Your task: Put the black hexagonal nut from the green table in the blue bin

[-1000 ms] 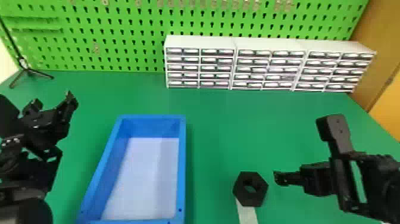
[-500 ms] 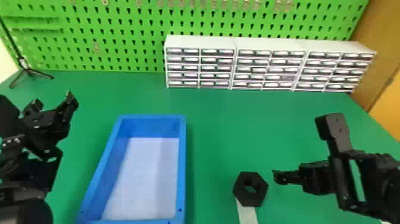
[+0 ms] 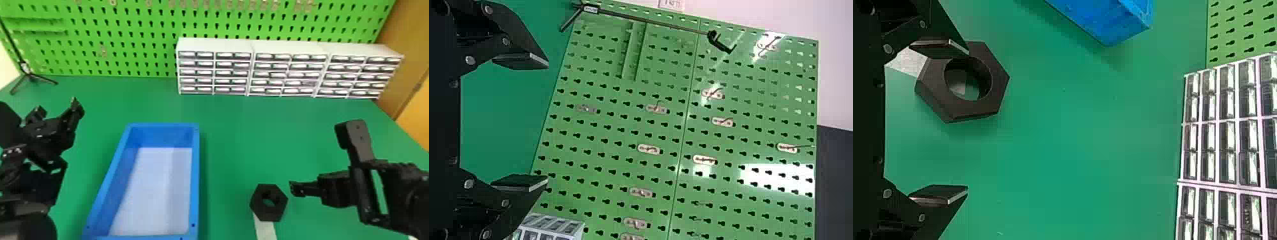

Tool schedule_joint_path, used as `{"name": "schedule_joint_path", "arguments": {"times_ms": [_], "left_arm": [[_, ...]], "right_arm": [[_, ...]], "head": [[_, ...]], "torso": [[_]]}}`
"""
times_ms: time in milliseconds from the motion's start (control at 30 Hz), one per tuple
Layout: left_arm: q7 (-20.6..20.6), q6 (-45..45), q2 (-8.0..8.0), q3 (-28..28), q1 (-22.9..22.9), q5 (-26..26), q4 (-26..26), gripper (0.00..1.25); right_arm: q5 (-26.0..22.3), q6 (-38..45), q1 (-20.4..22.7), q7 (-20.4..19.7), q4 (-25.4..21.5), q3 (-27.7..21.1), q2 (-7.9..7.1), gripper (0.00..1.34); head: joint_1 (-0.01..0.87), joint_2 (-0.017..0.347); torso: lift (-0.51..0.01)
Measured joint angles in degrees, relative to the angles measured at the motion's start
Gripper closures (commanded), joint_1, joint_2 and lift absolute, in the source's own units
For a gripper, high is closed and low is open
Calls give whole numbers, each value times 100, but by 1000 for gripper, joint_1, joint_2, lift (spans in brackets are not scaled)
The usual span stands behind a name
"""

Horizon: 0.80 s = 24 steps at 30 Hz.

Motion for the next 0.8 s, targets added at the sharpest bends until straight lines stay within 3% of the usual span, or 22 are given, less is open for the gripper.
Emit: {"name": "schedule_joint_path", "arguments": {"times_ms": [800], "left_arm": [[0,0,0,2,-9,0,0,432]], "right_arm": [[-16,0,-34,0,3,44,-19,315]], "head": [[692,8]], "torso": [[-97]]}}
